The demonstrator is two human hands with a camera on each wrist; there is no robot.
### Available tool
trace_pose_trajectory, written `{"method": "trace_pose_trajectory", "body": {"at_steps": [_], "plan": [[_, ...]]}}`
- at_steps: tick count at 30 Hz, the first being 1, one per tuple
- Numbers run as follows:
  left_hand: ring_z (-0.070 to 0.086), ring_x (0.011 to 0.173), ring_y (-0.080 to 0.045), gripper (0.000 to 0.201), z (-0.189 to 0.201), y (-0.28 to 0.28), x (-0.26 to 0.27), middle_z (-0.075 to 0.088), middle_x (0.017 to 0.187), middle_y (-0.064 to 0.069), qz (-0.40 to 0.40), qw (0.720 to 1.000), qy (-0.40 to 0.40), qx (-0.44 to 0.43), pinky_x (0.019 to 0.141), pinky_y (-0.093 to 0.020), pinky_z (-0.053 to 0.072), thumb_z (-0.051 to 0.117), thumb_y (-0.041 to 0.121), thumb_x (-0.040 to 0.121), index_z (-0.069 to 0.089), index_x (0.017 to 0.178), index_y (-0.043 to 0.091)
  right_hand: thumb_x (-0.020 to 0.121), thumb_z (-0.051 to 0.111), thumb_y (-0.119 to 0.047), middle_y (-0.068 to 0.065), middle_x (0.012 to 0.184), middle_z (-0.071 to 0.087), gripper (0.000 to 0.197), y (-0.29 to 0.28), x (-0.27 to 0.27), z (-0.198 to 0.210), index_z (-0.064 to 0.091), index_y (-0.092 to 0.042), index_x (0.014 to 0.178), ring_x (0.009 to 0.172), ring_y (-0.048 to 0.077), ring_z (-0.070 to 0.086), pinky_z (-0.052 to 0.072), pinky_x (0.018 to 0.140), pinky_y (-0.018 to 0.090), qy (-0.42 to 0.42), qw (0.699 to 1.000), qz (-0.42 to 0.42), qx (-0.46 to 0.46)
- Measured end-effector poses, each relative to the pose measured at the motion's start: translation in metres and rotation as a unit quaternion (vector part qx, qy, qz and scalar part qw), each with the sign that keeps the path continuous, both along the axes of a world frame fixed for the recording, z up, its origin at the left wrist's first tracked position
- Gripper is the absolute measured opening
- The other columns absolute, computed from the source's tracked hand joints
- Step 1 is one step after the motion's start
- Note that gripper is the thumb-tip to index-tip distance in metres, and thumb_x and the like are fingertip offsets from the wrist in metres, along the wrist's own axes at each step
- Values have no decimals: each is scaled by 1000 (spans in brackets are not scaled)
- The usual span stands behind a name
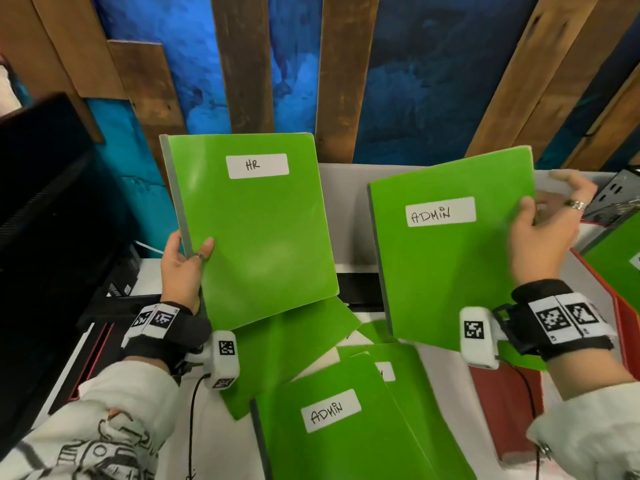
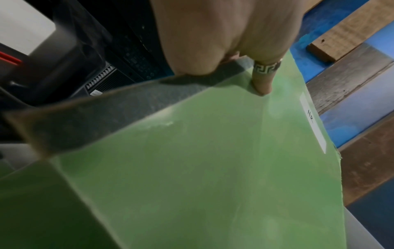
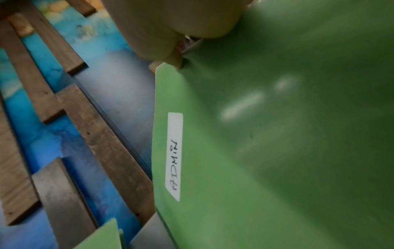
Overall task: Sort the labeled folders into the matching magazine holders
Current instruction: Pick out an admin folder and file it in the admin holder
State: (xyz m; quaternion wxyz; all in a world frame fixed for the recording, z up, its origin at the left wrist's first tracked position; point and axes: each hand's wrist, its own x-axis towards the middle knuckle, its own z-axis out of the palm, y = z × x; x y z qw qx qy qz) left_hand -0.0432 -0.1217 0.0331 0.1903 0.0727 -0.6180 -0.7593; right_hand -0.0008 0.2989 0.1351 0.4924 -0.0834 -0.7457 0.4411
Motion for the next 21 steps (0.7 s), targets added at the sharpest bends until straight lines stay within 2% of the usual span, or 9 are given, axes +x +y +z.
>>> {"method": "trace_pose_trajectory", "body": {"at_steps": [2, 5, 7, 10, 11, 14, 17, 18, 21], "plan": [[60, 90, -24, 26, -3, -1, 1, 64, 98, -3, 4, 1000, -5, 5, 84, -36, 52, 58, 3, 88, 58, 97, 27, 84, 44, 5, -29, 86, 55, 43, -1, -2, 4, 34, -28, 110, 72, -6, 49, 42, 75, 21, 1, 1000, 20, -9], [61, 83, -21, 25, -12, 1, 4, 65, 93, 0, 3, 1000, -23, 4, 80, -35, 53, 59, 4, 88, 58, 94, 28, 85, 45, 5, -15, 80, 50, 45, -5, -6, -2, 36, -32, 109, 68, -5, 50, 42, 70, 26, -39, 998, 51, -28], [63, 79, -17, 25, -20, 3, 7, 66, 94, -1, -7, 999, -38, 13, 75, -32, 55, 58, 4, 88, 59, 95, 28, 84, 47, 6, -3, 80, 52, 48, -8, -8, -12, 38, -37, 104, 68, -4, 52, 43, 70, 25, -69, 994, 72, -38], [66, 81, -21, 26, -35, 7, 17, 67, 100, -7, -26, 996, -75, 28, 76, -36, 57, 59, 4, 88, 59, 99, 27, 85, 47, 10, -3, 69, 52, 49, -12, -9, -32, 39, -36, 98, 56, -7, 51, 40, 67, 15, -116, 985, 104, -73], [65, 81, -24, 26, -41, 9, 22, 67, 99, -9, -31, 995, -91, 26, 78, -38, 56, 59, 3, 87, 60, 98, 27, 86, 48, 9, -3, 68, 54, 49, -12, -9, -40, 39, -37, 98, 55, -6, 51, 40, 65, 16, -129, 982, 110, -77], [65, 79, -26, 25, -64, 11, 38, 68, 98, -14, -48, 989, -142, 5, 82, -43, 54, 61, 2, 85, 61, 95, 24, 85, 52, 6, -3, 69, 57, 52, -14, -6, -60, 40, -43, 97, 62, 5, 52, 40, 73, 30, -161, 976, 111, -91], [62, 79, -25, 28, -85, 14, 51, 65, 106, -18, -43, 979, -195, -30, 79, -39, 53, 62, 2, 84, 58, 110, 11, 85, 52, 8, -3, 69, 56, 52, -16, -4, -78, 41, -41, 95, 68, 10, 53, 40, 79, 32, -175, 971, 116, -116], [62, 83, -25, 33, -91, 13, 54, 63, 107, -15, -34, 973, -221, -54, 80, -38, 52, 63, 4, 84, 56, 116, 10, 85, 52, 9, -3, 69, 56, 51, -17, -2, -82, 42, -40, 95, 68, 9, 53, 40, 79, 32, -178, 969, 119, -120], [59, 109, -31, 44, -106, 8, 58, 62, 118, -13, -25, 950, -287, -125, 98, -44, 45, 66, 11, 84, 53, 126, 10, 85, 52, 10, -3, 67, 57, 50, -19, -1, -95, 42, -38, 96, 65, 4, 53, 39, 80, 30, -185, 965, 125, -139]]}}
